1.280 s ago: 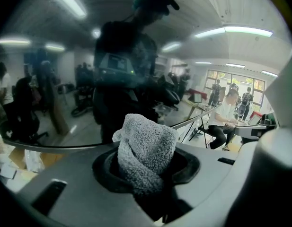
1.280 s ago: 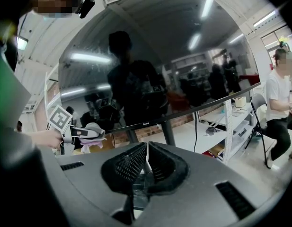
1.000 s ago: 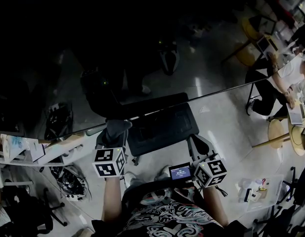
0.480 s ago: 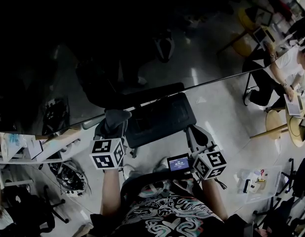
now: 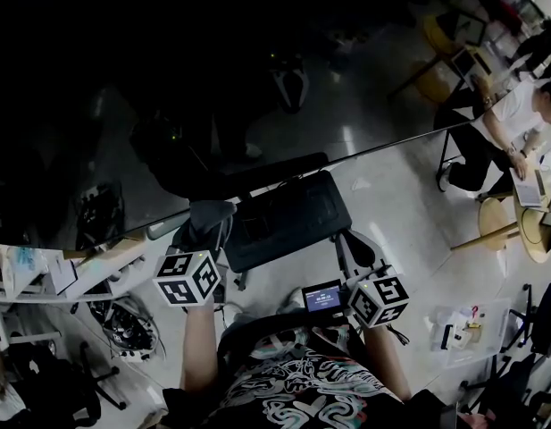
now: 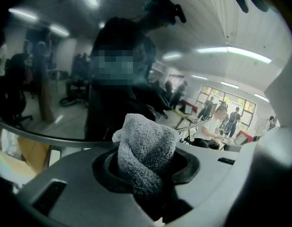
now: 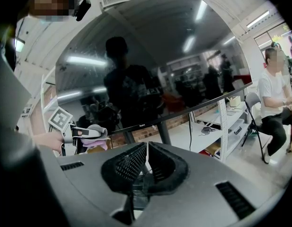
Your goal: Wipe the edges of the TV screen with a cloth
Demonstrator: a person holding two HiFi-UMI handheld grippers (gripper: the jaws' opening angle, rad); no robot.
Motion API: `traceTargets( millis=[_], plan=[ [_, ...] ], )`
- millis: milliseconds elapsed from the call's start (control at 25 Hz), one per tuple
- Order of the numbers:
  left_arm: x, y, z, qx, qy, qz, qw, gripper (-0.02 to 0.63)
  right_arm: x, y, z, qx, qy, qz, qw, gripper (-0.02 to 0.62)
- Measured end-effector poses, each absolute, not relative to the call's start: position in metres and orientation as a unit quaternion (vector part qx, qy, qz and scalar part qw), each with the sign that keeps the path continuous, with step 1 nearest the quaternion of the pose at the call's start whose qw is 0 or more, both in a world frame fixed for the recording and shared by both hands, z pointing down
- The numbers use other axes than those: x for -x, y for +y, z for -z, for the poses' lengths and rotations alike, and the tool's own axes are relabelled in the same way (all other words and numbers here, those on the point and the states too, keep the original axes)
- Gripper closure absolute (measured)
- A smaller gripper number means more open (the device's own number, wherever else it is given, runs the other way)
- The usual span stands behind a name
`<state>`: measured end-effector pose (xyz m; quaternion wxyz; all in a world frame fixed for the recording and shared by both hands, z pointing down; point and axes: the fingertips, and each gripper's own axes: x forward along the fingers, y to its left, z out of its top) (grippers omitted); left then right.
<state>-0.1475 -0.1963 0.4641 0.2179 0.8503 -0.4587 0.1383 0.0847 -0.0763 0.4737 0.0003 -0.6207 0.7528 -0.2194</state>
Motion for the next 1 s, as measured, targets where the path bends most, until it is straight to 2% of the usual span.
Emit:
traceTargets(
  millis=[320, 680, 1000],
  plan=[
    [0.132, -0.197, -0.456, -0.839, -0.407, -0.001, 0.362, 0.445, -0.092, -0.078, -0.471, 0.624, 0.751, 0.218, 0.003, 0.560],
    [0.108, -0.196, -0.454, -0.841, -0.347, 0.044, 0.412, 0.446, -0.096, -0.079, -0.473, 0.627, 0.747, 0.221, 0.005, 0.560],
    [0.087, -0.198, -0.456, -0.847, -0.322, 0.043, 0.421, 0.446, -0.107, -0.071, -0.474, 0.639, 0.737, 0.221, 0.002, 0.560]
  ],
)
